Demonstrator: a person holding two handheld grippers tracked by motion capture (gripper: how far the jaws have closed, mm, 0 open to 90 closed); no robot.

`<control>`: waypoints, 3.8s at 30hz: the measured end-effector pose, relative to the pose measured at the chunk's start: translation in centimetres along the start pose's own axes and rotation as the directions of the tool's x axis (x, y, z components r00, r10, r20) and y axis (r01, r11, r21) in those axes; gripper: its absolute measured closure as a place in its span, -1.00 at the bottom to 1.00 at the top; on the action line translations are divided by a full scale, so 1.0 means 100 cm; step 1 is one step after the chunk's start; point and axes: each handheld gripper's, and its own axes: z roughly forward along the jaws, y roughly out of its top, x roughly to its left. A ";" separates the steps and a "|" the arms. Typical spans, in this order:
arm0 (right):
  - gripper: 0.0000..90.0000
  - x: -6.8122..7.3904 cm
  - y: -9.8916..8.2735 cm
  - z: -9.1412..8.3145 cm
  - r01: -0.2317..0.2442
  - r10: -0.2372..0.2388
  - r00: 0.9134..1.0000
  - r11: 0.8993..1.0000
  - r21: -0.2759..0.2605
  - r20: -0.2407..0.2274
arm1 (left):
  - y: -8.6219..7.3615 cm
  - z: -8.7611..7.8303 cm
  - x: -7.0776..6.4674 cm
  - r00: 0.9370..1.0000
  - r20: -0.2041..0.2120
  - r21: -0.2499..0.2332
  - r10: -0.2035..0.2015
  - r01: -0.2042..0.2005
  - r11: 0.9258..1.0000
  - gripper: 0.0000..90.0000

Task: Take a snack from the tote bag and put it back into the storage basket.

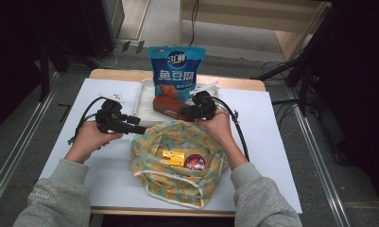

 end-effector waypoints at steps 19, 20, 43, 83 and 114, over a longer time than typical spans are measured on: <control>1.00 -0.008 -0.001 0.025 -0.028 0.028 1.000 0.997 0.074 -0.005 | -0.004 -0.003 -0.006 1.000 -0.007 0.008 0.016 -0.016 1.000 -0.25; 1.00 -0.008 0.000 0.025 -0.029 0.029 1.000 0.997 0.077 -0.002 | -0.004 -0.003 -0.006 1.000 -0.011 0.008 0.015 -0.015 1.000 -0.25; 1.00 -0.008 0.011 0.047 -0.037 0.032 0.998 0.992 0.117 0.047 | -0.011 -0.009 -0.008 1.000 -0.022 -0.002 0.011 -0.012 1.000 -0.24; 0.98 -0.019 0.017 0.058 -0.090 0.085 0.991 0.995 0.039 0.099 | -0.011 -0.007 -0.011 1.000 -0.017 -0.001 0.026 -0.026 1.000 -0.24; 0.29 0.023 0.001 -0.014 -0.009 0.009 1.000 1.000 -0.021 -0.013 | -0.008 -0.010 -0.022 0.998 -0.027 0.007 0.050 -0.050 0.999 -0.24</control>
